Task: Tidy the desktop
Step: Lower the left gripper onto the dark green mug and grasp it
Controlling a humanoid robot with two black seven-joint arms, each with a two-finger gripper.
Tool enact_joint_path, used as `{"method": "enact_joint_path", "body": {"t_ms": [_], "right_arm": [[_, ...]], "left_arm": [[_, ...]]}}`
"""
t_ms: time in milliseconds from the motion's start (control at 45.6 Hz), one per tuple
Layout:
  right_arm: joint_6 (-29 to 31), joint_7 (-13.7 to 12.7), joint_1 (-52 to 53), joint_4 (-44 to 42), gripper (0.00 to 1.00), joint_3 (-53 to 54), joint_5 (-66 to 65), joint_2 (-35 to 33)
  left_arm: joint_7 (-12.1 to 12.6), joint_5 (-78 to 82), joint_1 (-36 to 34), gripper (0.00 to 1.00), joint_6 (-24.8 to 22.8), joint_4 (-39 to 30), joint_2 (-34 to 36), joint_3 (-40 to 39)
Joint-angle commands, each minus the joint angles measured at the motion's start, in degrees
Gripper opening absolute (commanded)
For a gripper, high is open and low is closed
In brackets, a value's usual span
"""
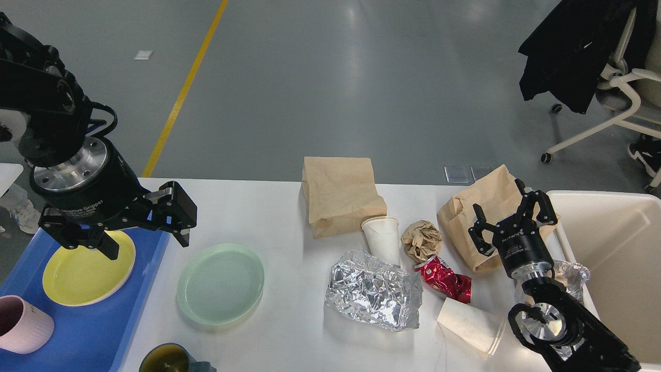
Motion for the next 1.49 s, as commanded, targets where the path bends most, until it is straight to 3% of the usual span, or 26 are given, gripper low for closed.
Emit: {"method": "enact_joint_path", "body": {"t_ms": [0,88,285,395,746,1361,1471], "right_arm": [[0.0,0.0,0.0,0.0,1.0,0.0,0.0,0.0],[0.0,0.0,0.0,0.0,1.0,0.0,0.0,0.0],[0.0,0.0,0.0,0.0,1.0,-0.1,0.0,0.0],[0.0,0.0,0.0,0.0,1.0,0.0,0.0,0.0],[0.0,0.0,0.0,0.0,1.0,0.0,0.0,0.0],[0.0,0.0,0.0,0.0,1.0,0.0,0.0,0.0],[0.0,0.0,0.0,0.0,1.0,0.0,0.0,0.0]], "left_arm": [[0.1,0.3,4.7,0.94,1.9,0.1,-0.5,-0.9],[0.3,1.2,9.9,0.93,6.1,0.0,-0.6,-2.6],[0.3,6.5,25.6,0.91,22.8,0.1,-1.0,-6.2],[0.3,7.8,31.6,0.9,27.4,0.2,-0.8,-7.3],[0.4,21.2,41.0,0.85,30.1,3.0,5.6,-7.9],[1.8,21.0,53.0,0.85,38.2,9.3,2.3,-10.0],[1.8,20.9,54.0,0.76,39.1,9.3,1.7,-10.1]]}}
